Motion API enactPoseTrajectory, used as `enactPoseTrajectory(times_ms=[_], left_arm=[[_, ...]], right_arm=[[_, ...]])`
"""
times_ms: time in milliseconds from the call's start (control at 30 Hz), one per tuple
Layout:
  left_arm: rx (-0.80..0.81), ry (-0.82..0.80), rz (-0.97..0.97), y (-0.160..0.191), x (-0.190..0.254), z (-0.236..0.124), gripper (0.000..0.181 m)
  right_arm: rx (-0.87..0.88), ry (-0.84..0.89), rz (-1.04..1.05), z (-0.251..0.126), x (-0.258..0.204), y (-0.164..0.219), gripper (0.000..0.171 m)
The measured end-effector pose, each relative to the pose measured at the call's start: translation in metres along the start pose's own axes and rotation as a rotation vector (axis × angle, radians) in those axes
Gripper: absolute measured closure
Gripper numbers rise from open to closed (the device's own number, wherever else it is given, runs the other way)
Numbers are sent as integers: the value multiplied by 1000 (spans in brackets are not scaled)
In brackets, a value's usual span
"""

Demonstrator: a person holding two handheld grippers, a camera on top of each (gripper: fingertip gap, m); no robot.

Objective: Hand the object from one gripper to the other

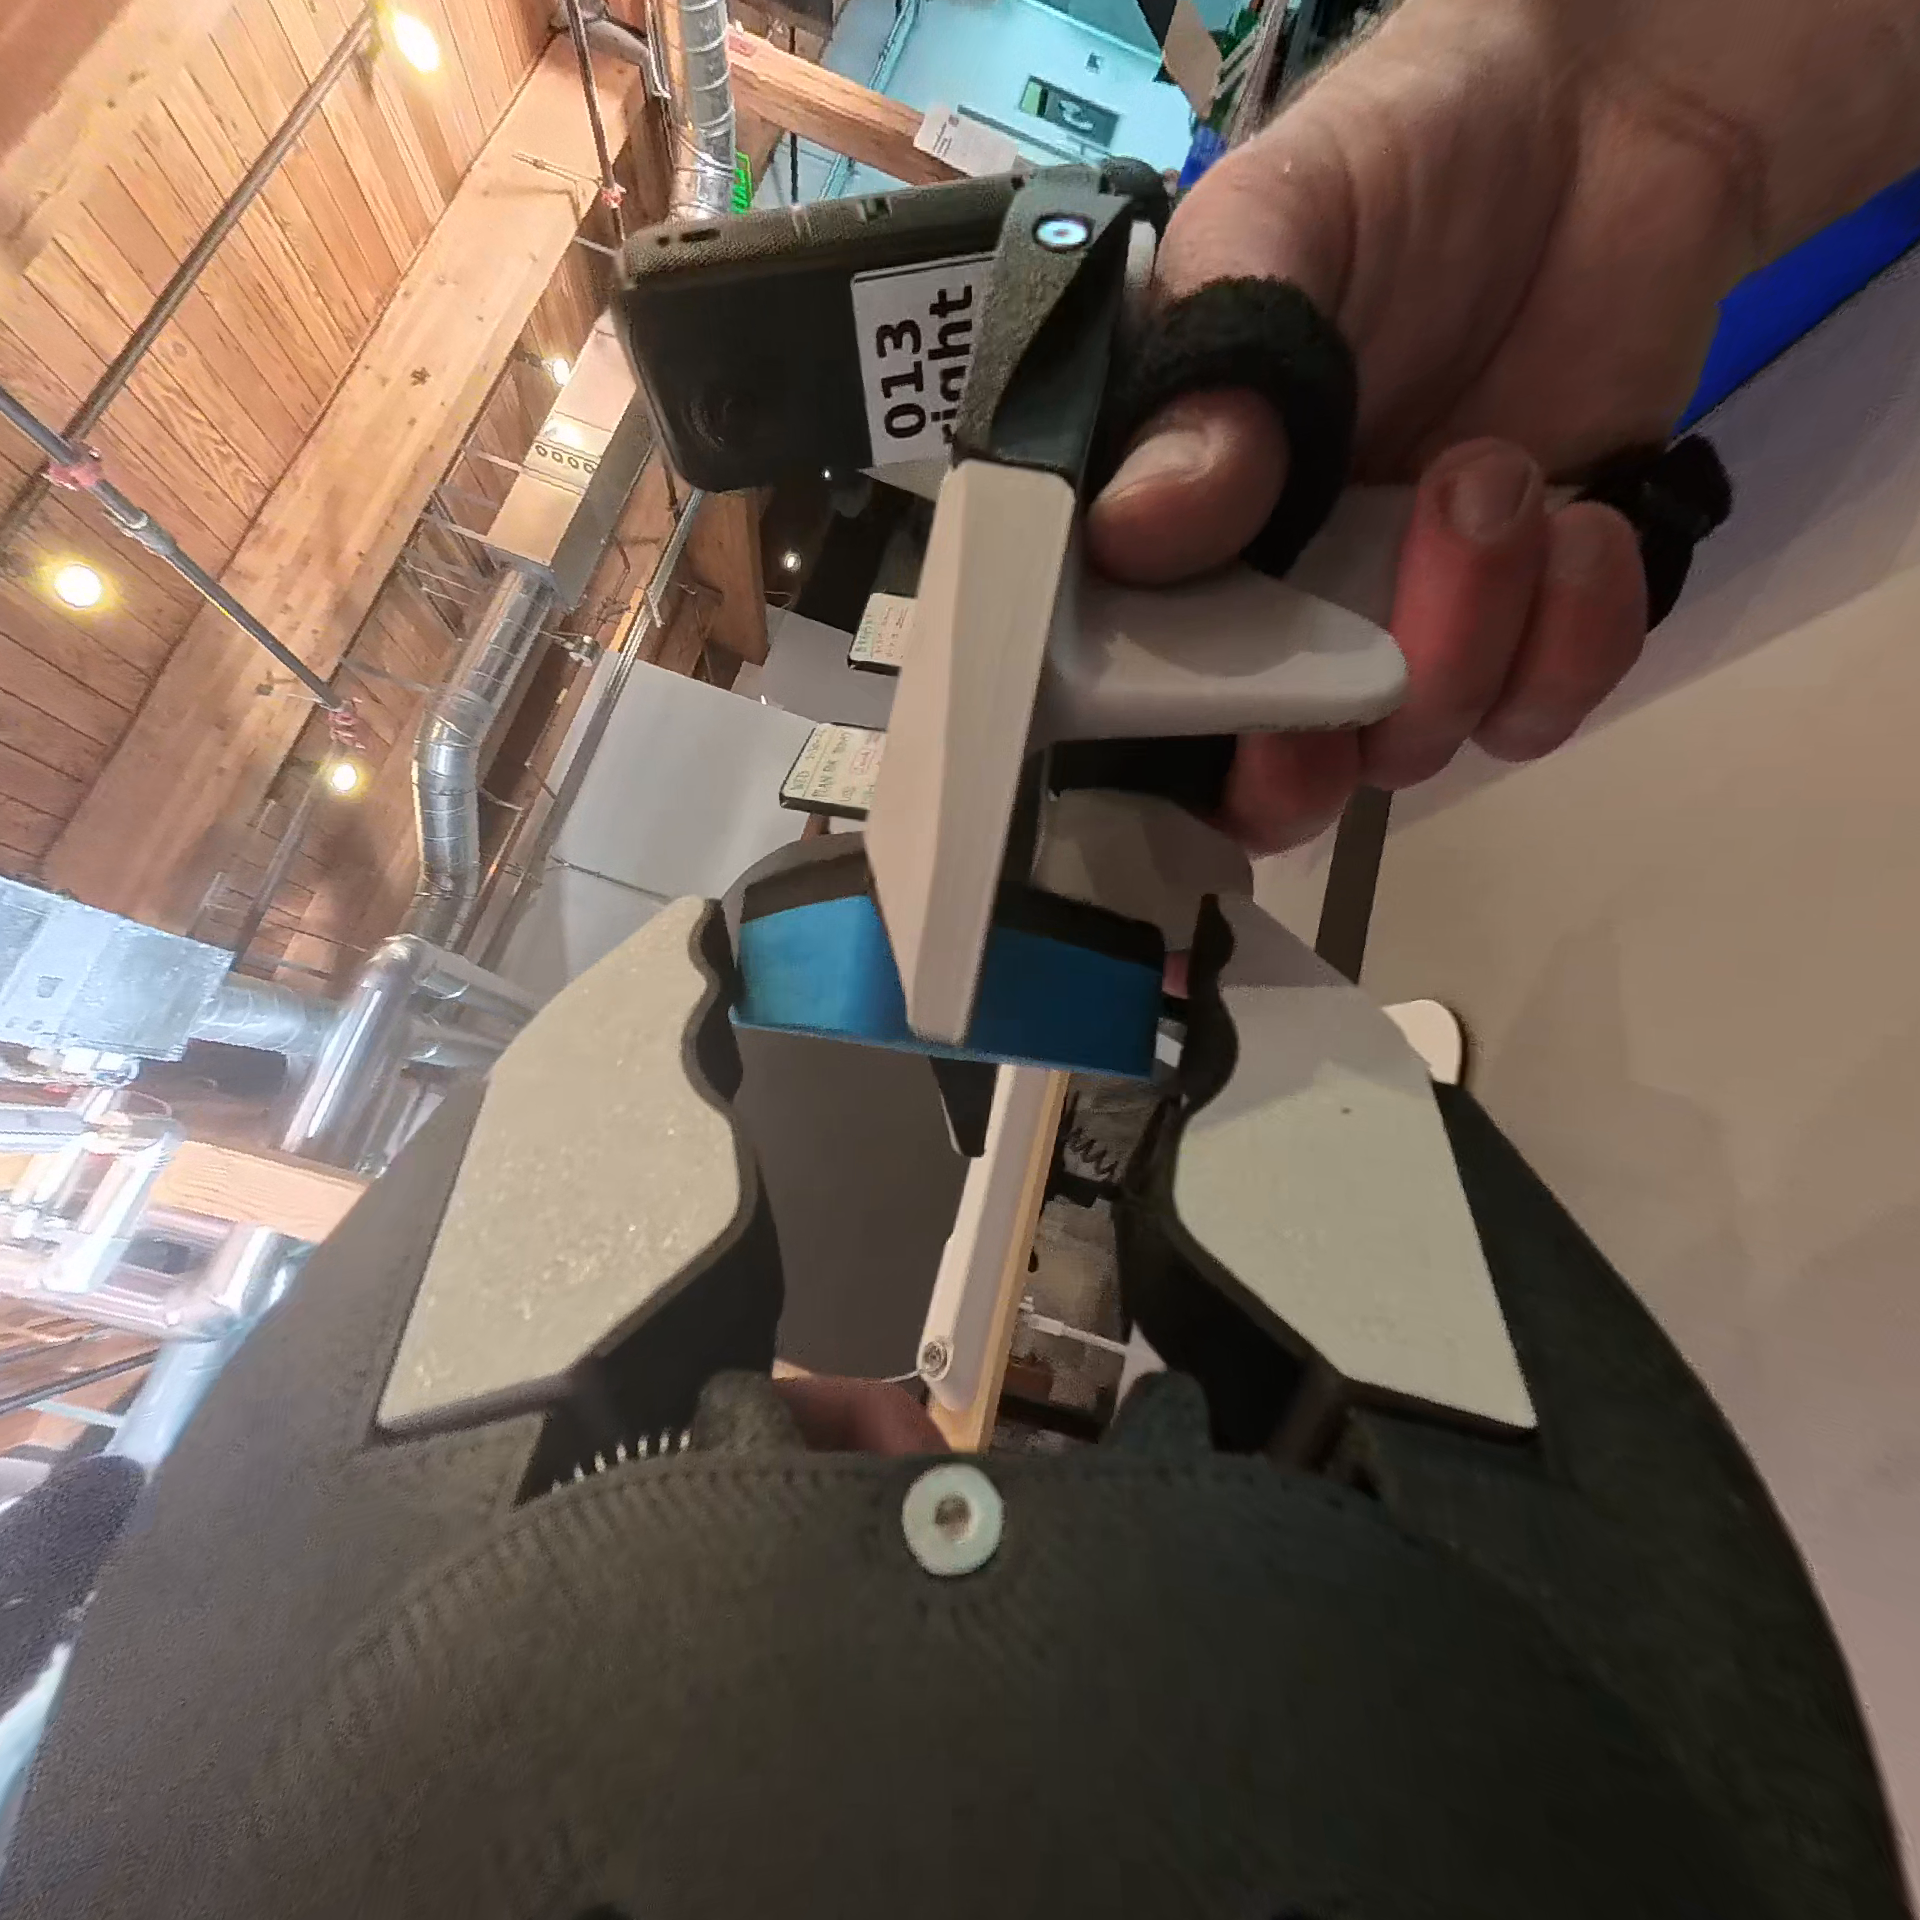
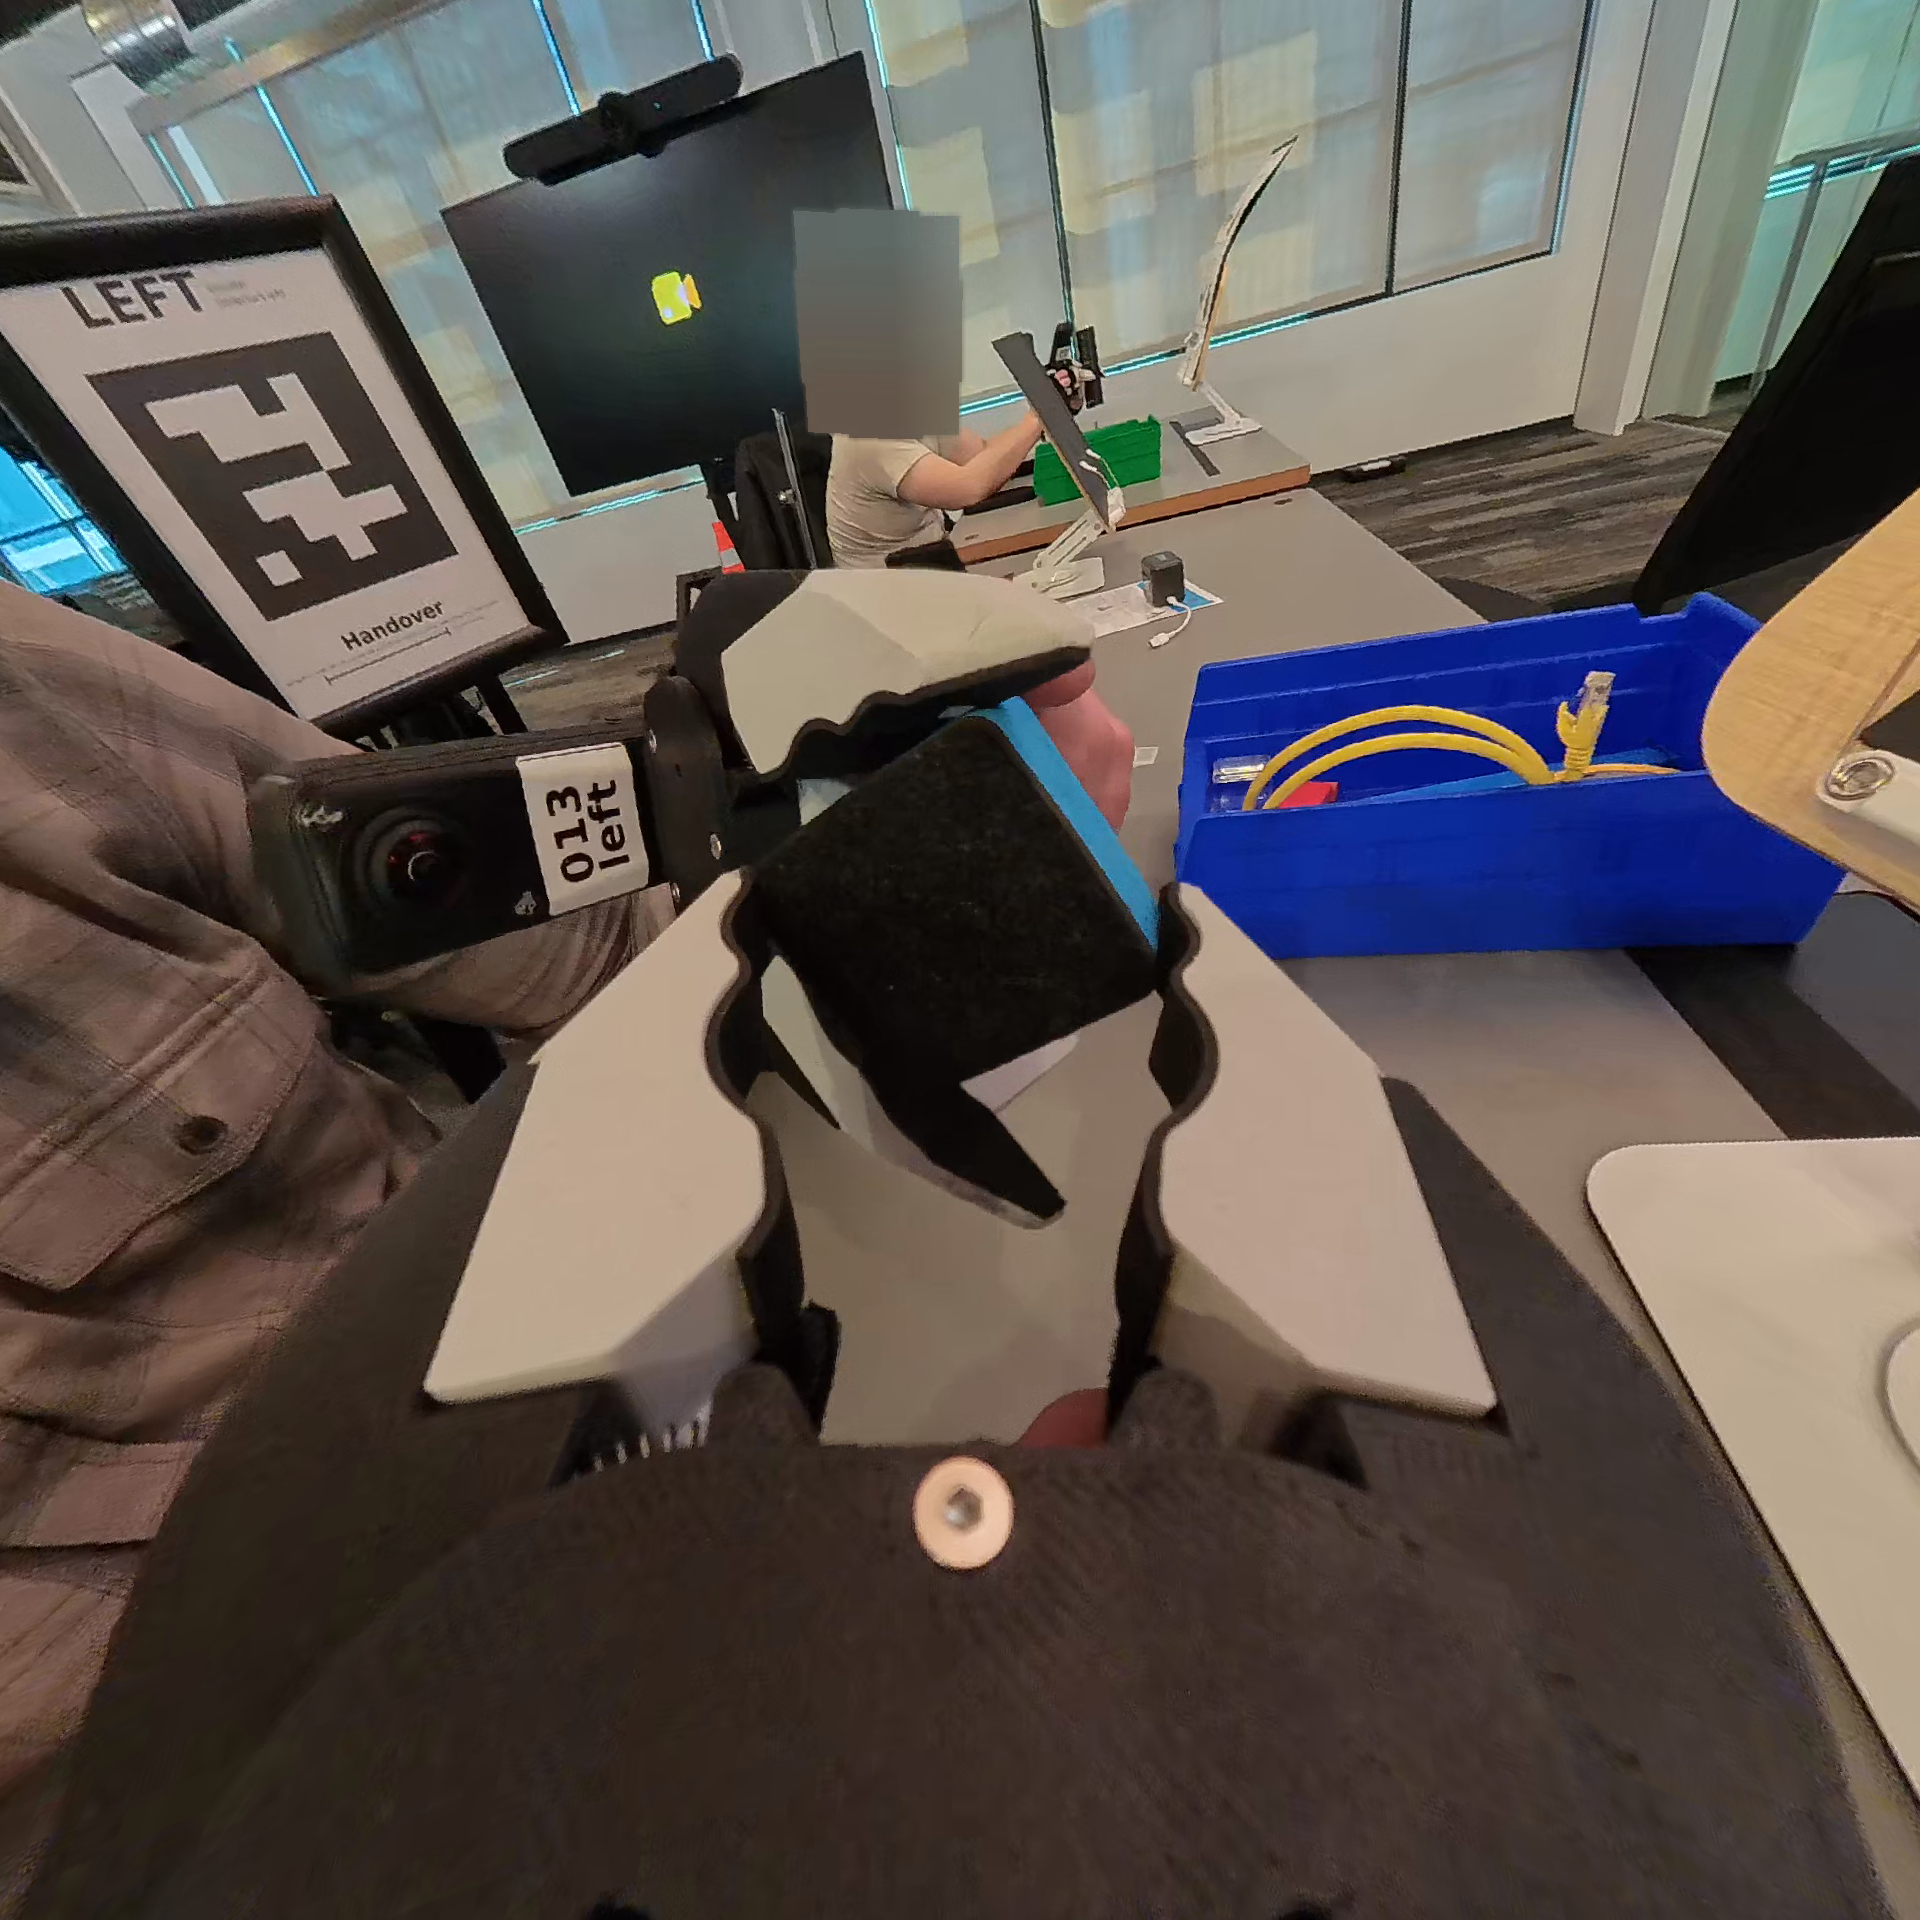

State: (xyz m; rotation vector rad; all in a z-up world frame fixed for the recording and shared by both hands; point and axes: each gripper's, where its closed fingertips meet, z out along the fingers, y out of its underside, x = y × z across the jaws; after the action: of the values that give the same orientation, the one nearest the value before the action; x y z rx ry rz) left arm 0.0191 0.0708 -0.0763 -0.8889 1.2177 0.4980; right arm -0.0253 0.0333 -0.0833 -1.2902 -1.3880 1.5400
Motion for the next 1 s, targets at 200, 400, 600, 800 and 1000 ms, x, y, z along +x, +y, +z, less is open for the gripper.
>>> enactPoseTrajectory(times_ms=[200,400,600,800,1000], left_arm=[[-12,-8,10,1,-1,0,105],[-23,-14,15,4,-1,1,105],[-40,-28,26,7,-2,2,104],[-47,-26,33,7,-3,1,106],[-49,-27,16,8,-3,1,105]], right_arm=[[-11,7,-5,0,2,2,99],[-11,27,-9,1,4,2,98],[-32,74,-29,1,8,2,98],[-33,80,-35,1,8,2,98],[-39,117,-45,0,14,2,98]])
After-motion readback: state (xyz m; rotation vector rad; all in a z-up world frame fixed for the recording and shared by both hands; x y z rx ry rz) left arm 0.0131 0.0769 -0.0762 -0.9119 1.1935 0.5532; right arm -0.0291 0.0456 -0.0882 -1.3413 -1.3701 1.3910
